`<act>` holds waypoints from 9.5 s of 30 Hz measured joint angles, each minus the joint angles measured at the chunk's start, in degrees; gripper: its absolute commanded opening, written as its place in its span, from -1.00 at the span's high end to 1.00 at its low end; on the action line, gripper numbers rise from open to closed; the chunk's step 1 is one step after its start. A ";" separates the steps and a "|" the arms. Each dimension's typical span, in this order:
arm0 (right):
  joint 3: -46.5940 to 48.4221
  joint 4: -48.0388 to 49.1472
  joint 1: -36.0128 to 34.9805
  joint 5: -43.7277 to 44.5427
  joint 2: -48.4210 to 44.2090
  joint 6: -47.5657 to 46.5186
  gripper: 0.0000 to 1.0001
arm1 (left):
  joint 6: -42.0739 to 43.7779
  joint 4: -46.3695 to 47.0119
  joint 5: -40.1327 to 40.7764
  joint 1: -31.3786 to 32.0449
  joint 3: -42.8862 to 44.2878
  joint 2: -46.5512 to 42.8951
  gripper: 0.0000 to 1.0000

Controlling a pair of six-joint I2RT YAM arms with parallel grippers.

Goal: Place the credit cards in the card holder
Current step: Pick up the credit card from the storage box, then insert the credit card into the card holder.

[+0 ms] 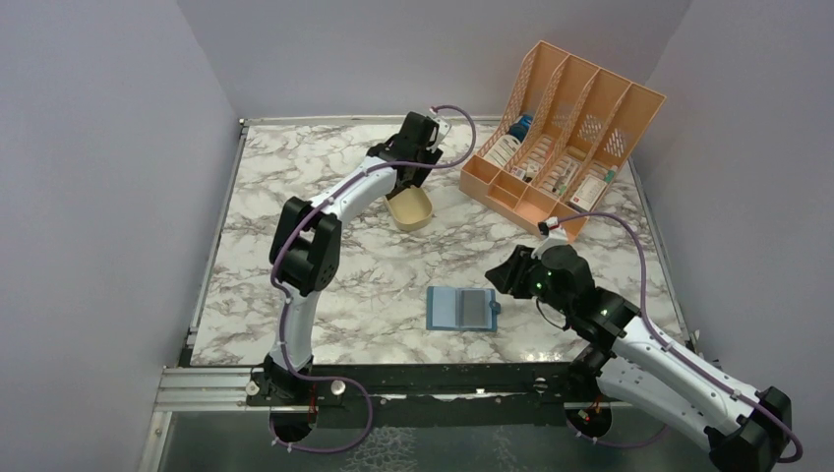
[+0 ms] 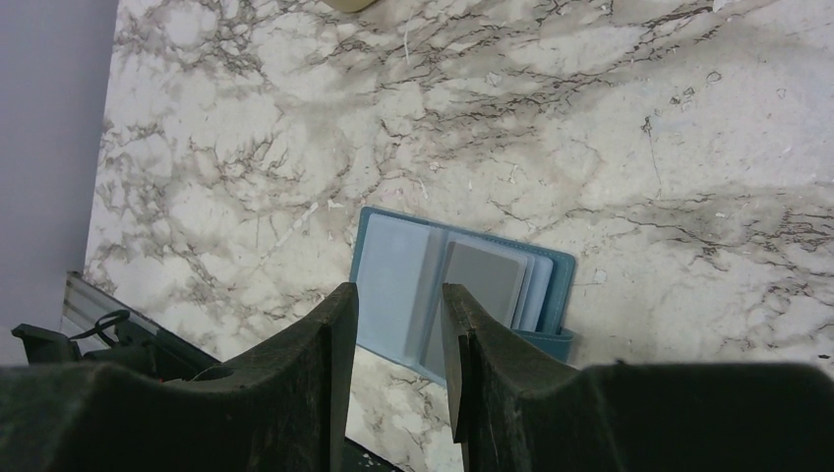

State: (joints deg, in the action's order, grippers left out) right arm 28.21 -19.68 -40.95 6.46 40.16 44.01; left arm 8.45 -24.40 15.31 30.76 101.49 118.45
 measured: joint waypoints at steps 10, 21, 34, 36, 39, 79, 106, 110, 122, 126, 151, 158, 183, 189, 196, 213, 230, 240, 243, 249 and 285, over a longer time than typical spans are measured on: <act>0.50 0.07 0.00 -0.28 0.46 -0.28 0.27 | 8.33 -0.85 3.37 -0.96 4.02 5.18 -0.21; 0.52 0.44 0.00 -1.01 2.21 -0.22 0.27 | 9.35 -0.72 3.32 -1.90 3.89 7.21 -0.21; 0.57 0.26 0.00 -0.96 1.38 0.15 0.27 | 9.77 -0.07 3.43 -2.21 3.10 9.14 -0.15; 0.57 0.15 0.00 -0.94 1.38 0.13 0.27 | 9.92 -0.09 3.61 -2.21 3.10 9.62 -0.07; 0.61 0.02 0.00 -0.94 1.38 0.13 0.27 | 10.21 -0.09 3.63 -2.14 3.10 9.68 0.03; 0.68 0.04 0.00 -1.22 2.27 0.22 0.28 | 9.05 -1.16 3.96 -2.12 3.13 8.17 0.87; 0.59 6.36 0.02 -10.03 5.29 3.45 0.29 | -19.12 -4.50 -28.83 -2.60 -13.99 -17.25 1.00; -0.11 8.35 0.00 -10.78 4.48 4.98 0.41 | -28.20 2.29 -40.09 -2.93 -28.70 -25.22 1.00; 0.33 1.01 0.00 -7.78 14.16 4.42 0.45 | -55.15 28.72 -53.81 -0.31 -58.01 -34.84 1.00; 3.72 -2.80 0.00 -6.73 19.98 2.51 0.45 | -60.02 33.94 -53.48 2.91 -61.35 -36.04 1.00; 2.23 -3.02 0.02 -5.22 29.62 -0.31 0.75 | -66.42 39.80 -45.42 12.57 -66.47 -27.52 1.00; 1.57 -1.73 0.02 -5.25 29.35 -0.15 0.77 | -66.45 41.42 -45.44 12.85 -66.47 -25.75 1.00; 0.85 -1.20 0.02 -4.98 28.52 0.35 0.84 | -64.81 39.06 -44.13 13.99 -65.59 -28.39 1.00; 0.76 -0.98 0.02 -4.98 28.52 0.37 0.84 | -64.28 39.28 -44.13 14.08 -65.59 -28.11 1.00; 0.74 -0.92 0.02 -4.98 28.50 0.37 0.83 | -64.24 40.19 -44.19 14.49 -64.65 -25.18 1.00; 0.26 -0.66 0.02 -4.96 27.93 1.22 0.80 | -63.12 42.05 -41.44 15.87 -63.65 -23.39 1.00; -0.87 -0.87 0.02 -4.98 25.79 3.06 0.61 | -63.12 43.39 -36.68 18.38 -62.60 -22.67 1.00; -1.07 -2.99 0.00 -4.98 24.37 4.37 0.56 | -63.14 45.44 -36.54 19.37 -61.55 -20.06 1.00; -1.27 -2.80 0.02 -5.01 24.37 4.81 0.57 | -63.17 45.59 -36.39 19.52 -61.37 -19.76 1.00; -1.51 -2.51 0.02 -5.01 24.39 5.27 0.61 | -63.17 45.97 -36.22 19.61 -61.22 -19.21 1.00; -5.18 1.77 0.09 -5.88 21.11 7.26 0.67 | -66.93 47.54 -32.57 21.46 -61.44 -18.51 1.00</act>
State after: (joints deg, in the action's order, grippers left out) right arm 23.03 -17.91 -40.86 0.58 61.28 51.27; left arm -58.48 23.14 -17.26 52.23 40.05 99.94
